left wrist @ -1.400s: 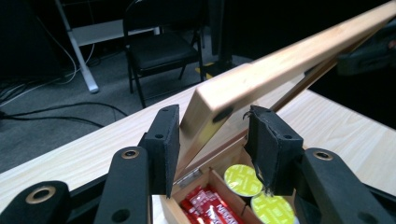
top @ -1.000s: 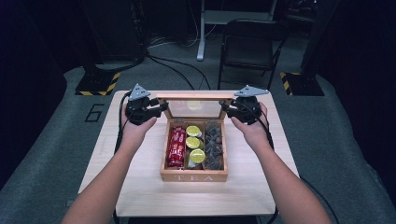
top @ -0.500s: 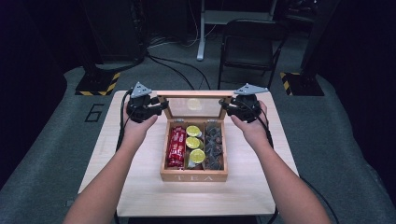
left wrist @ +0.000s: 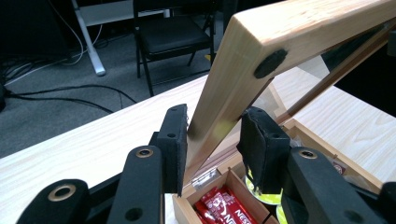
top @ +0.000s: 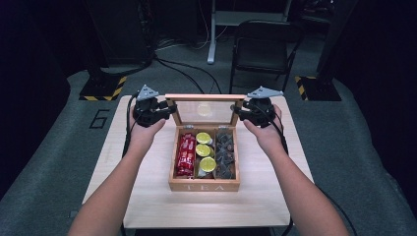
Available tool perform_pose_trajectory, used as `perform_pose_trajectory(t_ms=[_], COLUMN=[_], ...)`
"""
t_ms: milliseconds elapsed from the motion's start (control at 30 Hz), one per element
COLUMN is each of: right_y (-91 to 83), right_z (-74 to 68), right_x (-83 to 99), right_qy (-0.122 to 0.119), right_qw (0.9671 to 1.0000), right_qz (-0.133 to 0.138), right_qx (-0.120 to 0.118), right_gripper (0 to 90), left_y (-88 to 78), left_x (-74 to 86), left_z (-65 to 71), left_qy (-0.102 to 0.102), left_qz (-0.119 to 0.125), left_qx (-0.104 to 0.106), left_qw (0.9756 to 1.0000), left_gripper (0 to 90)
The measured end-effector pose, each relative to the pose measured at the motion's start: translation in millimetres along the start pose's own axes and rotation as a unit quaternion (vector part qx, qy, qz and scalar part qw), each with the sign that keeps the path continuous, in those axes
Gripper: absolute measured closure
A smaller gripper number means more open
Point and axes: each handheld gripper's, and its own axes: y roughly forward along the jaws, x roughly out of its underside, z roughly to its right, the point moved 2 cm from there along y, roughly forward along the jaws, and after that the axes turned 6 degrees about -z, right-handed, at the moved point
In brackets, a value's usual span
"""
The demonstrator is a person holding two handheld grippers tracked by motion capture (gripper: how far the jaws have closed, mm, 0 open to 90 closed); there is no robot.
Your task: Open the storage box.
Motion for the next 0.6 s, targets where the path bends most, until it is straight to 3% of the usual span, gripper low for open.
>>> perform_pose_trajectory(t_ms=[600], right_y=[10.8], right_z=[2.3], right_x=[-0.9], right_qy=[0.002], right_qw=[1.0], right_qz=[-0.003], right_qx=[0.004], right_gripper=[59.5], left_y=[5.2], left_x=[-7.0], left_z=[-6.1], left_qy=[-0.008], left_qz=[-0.006], left_qx=[0.003], left_qw=[0.9999], left_gripper=[62.4])
